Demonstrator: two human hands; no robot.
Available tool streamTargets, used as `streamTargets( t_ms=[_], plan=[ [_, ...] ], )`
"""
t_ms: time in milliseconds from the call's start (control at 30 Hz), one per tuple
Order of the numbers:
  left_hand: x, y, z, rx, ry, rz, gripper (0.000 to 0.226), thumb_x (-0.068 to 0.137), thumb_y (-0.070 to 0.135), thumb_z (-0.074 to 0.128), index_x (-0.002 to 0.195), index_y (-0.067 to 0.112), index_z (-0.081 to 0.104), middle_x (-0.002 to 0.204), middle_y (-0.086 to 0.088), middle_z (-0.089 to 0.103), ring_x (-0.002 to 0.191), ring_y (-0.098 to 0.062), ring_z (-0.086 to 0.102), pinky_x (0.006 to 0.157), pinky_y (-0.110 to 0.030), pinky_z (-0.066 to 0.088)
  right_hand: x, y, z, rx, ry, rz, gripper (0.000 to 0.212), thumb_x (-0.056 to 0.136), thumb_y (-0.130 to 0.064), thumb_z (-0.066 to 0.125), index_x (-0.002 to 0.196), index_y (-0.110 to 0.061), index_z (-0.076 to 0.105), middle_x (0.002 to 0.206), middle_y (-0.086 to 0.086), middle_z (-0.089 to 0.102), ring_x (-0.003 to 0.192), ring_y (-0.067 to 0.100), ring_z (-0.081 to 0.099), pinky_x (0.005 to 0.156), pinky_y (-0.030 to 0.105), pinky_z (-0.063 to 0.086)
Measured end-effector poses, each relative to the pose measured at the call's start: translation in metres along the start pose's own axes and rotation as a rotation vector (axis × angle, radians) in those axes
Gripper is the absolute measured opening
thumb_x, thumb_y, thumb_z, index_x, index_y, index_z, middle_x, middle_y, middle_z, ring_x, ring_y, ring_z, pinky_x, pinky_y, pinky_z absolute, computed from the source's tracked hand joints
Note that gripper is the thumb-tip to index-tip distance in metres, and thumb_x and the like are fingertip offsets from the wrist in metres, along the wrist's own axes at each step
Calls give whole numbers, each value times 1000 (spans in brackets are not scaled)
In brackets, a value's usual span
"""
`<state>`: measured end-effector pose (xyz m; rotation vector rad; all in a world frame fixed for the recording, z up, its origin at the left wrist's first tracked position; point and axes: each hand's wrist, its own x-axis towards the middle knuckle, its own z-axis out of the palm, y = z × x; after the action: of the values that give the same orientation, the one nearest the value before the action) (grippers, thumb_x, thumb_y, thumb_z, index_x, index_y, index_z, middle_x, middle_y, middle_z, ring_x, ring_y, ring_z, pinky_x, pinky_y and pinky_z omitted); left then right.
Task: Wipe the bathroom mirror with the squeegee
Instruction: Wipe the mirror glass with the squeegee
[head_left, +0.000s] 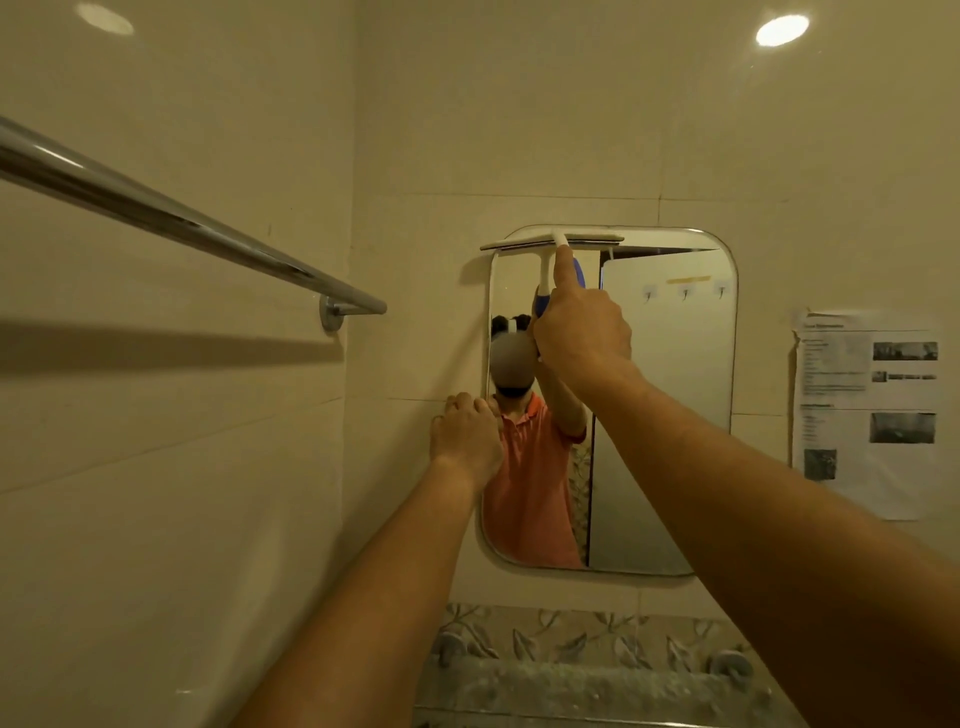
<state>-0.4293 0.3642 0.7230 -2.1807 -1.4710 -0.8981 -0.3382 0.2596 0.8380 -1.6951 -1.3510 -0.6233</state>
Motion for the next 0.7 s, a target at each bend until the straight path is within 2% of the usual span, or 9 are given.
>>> streamTargets(
  t_ms=[233, 333, 433, 500, 567, 600, 700],
  plan=[
    [-8, -6, 13, -77, -23, 13, 40, 93, 12, 42, 131, 7, 53, 140, -13, 40, 123, -29, 47, 102, -42, 44, -39, 2, 13, 18, -32, 19, 78, 102, -11, 46, 162, -27, -1, 94, 12, 56, 60, 13, 43, 52, 29, 37],
    [-5, -9, 16, -125, 12, 22, 39, 93, 13, 42, 130, 12, 56, 133, -11, 49, 116, -27, 53, 99, -40, 48, -54, 6, 26, -13, -69, 39, 84, 101, -11, 50, 161, -31, -5, 96, 12, 58, 62, 14, 47, 57, 34, 46],
    [-3, -12, 16, -172, 11, 41, 35, 93, 16, 45, 122, 22, 62, 127, -6, 57, 112, -24, 56, 96, -43, 51, -68, 12, 42, -31, -73, 71, 82, 103, -17, 48, 157, -37, -11, 88, 11, 59, 64, 20, 57, 62, 40, 59],
    [-3, -15, 17, -205, 2, 14, 33, 94, 19, 48, 124, 23, 62, 127, -3, 58, 112, -23, 57, 96, -42, 51, -81, 17, 51, -57, -68, 72, 79, 105, -18, 44, 158, -35, -12, 85, 11, 59, 63, 20, 59, 55, 36, 55],
    [-4, -17, 17, -188, -11, 19, 40, 96, 21, 55, 135, 21, 53, 133, -5, 52, 119, -24, 53, 98, -39, 49, -97, 21, 57, -22, -73, 78, 76, 105, -20, 44, 160, -34, -8, 87, 9, 58, 62, 17, 56, 47, 28, 43],
    [-4, -18, 18, -171, -1, 39, 43, 95, 21, 57, 138, 20, 50, 136, -6, 49, 121, -24, 51, 98, -38, 47, -105, 22, 60, -3, -70, 81, 75, 106, -23, 45, 160, -34, -6, 88, 8, 58, 62, 15, 56, 46, 27, 43],
    [-6, -22, 16, -197, 40, 20, 38, 97, 24, 52, 134, 16, 49, 133, -9, 54, 118, -27, 55, 96, -40, 48, -124, 27, 67, -5, -104, 99, 76, 106, -32, 48, 161, -34, -5, 99, 10, 59, 68, 16, 57, 55, 32, 53]
  ],
)
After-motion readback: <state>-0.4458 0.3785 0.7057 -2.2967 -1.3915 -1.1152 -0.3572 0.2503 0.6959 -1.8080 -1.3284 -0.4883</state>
